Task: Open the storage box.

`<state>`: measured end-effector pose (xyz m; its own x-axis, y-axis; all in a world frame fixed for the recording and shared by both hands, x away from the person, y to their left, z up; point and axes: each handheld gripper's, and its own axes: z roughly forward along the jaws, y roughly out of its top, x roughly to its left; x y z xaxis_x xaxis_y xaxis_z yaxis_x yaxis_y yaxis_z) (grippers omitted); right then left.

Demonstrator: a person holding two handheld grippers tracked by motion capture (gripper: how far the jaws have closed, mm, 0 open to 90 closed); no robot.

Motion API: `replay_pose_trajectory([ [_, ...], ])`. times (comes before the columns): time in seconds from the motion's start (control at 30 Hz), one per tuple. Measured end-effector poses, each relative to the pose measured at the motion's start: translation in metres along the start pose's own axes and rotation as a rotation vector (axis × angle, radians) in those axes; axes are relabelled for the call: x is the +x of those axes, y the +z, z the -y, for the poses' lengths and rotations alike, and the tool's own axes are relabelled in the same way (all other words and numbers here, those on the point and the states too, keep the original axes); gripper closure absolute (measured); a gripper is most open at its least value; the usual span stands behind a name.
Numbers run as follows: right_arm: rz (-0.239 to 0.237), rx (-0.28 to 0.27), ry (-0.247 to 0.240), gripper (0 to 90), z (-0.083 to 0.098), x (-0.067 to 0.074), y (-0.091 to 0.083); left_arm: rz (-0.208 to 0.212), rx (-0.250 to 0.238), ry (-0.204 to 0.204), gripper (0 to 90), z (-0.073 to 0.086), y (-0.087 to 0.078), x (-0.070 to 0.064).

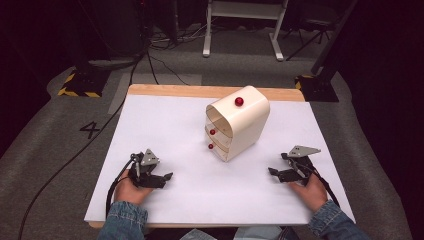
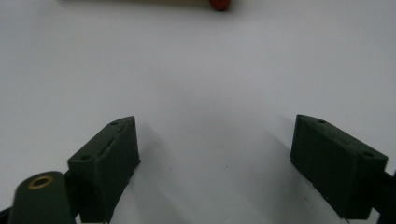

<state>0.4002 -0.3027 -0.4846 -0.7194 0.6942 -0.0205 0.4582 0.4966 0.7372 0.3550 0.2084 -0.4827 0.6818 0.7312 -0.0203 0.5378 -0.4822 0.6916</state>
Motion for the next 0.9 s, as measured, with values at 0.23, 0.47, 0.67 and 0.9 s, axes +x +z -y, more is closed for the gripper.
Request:
replay_pose_trajectory([
  [0.23,0.0,0.0,0.0,15.4,0.0,0.0,0.0,-0.006,0.005,-0.02,30.3,-0.002,-0.003,0.002],
  [0.47,0.001,0.0,-0.001,15.5,0.0,0.0,0.0,0.024,-0.067,-0.029,31.0,-0.008,-0.019,0.002],
  [0.67,0.001,-0.001,-0.001,15.5,0.0,0.0,0.0,0.037,-0.106,-0.001,31.2,-0.019,-0.031,-0.003],
  [0.9,0.001,-0.001,-0.002,15.5,0.0,0.0,0.0,0.072,-0.218,0.019,31.2,-0.04,-0.037,-0.014],
])
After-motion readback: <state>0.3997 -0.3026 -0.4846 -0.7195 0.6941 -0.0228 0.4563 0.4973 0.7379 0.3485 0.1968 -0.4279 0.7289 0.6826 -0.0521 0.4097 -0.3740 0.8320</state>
